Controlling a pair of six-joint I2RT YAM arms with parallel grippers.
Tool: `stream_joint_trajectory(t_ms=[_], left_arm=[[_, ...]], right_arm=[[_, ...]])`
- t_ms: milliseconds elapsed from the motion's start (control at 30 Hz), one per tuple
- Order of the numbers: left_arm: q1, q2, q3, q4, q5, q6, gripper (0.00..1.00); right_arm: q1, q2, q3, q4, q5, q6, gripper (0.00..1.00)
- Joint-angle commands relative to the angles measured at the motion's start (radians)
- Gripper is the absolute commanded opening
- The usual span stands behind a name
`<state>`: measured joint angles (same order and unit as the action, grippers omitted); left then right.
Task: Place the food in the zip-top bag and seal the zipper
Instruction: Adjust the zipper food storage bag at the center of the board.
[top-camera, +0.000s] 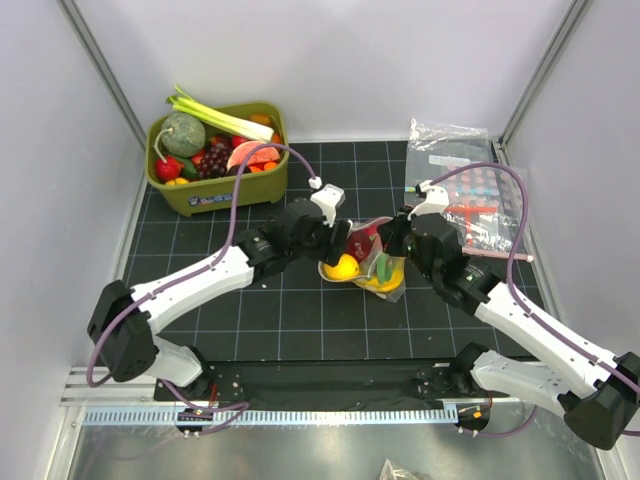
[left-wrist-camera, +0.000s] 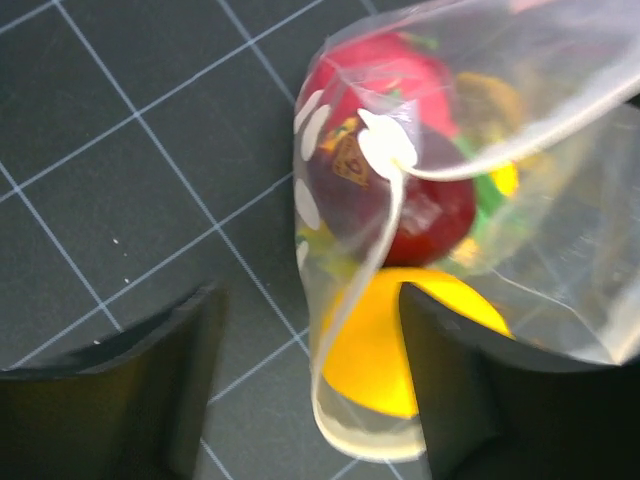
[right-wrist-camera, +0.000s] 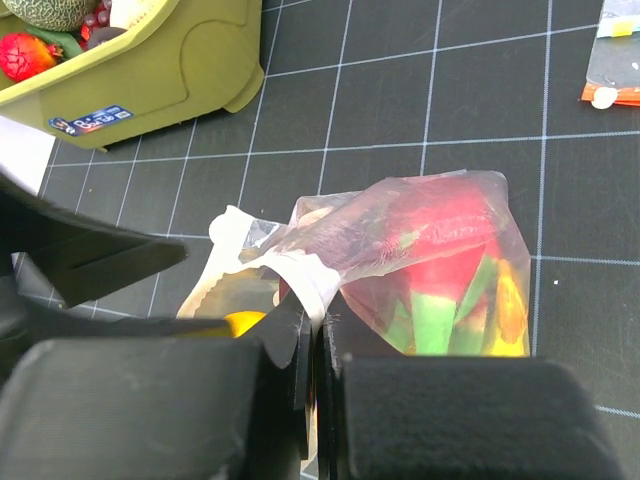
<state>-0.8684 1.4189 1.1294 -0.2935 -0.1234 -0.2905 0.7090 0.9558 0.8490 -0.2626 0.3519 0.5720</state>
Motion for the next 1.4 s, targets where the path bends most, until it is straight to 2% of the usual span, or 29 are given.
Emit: stream_joint_trajectory(t_ms=[0,67,100,167,200,233,333,400,433,467,567,600,667,900,1100,1367], left_arm=[[-0.001,0.047,0.066,0.007,-0.059,0.045,0.65],[0.0,0.066,0.081,0.013,-0.073,0.059,0.52],[0.0,0.069,0.084,0.011,-0.077,0.062,0.35],[-0.001,0.051,0.076,0.01,-0.064,0.056,0.17],[0.0,0.039,0.072,0.01,-0.052,0.053,0.04],[0.0,0.025,0.067,0.008,-0.053,0.042,0.0],[0.0,-0.06,0.056,-0.045,-0.097,-0.002,0.0],[0.0,-0.142,0.044,-0.088,-0.104,-0.025,0.0],[0.0,-0.171,0.024,-0.091,-0.117,-0.041,0.0],[0.0,-0.216,0.012,-0.09,-0.13,-0.045,0.0],[0.0,-0.242,-0.002,-0.09,-0.188,-0.056,0.0],[0.0,-0.233,0.0,-0.09,-0.196,-0.056,0.0],[0.002,-0.212,0.012,-0.098,-0.219,-0.061,0.0],[0.042,-0.169,0.021,-0.107,-0.225,-0.078,0.0],[0.042,-0.251,-0.037,-0.05,-0.234,-0.078,0.0],[0.043,-0.294,-0.079,-0.001,-0.199,-0.069,0.0]], right_arm=[[0.0,0.003,0.059,0.066,-0.01,0.011,0.04],[0.001,0.023,0.065,0.063,-0.034,0.009,0.04],[0.001,0.029,0.074,0.059,-0.042,0.006,0.04],[0.003,0.049,0.082,0.051,-0.057,-0.001,0.04],[0.0,0.057,0.088,0.048,-0.065,-0.001,0.04],[0.001,0.061,0.09,0.046,-0.07,-0.003,0.04],[0.001,0.083,0.11,0.03,-0.091,-0.007,0.05],[0.003,0.104,0.133,0.005,-0.108,-0.006,0.1],[0.0,0.112,0.14,-0.018,-0.116,-0.006,0.16],[0.001,0.119,0.153,-0.041,-0.116,0.003,0.4],[0.007,0.156,0.211,-0.128,-0.128,0.006,0.62],[0.012,0.17,0.246,-0.15,-0.133,0.005,0.66],[0.026,0.208,0.271,-0.197,-0.123,0.003,0.66],[0.086,0.325,0.347,-0.264,-0.096,-0.003,0.57],[0.092,0.348,0.338,-0.233,-0.077,-0.003,0.61],[0.093,0.268,0.289,-0.176,-0.025,-0.041,0.68]])
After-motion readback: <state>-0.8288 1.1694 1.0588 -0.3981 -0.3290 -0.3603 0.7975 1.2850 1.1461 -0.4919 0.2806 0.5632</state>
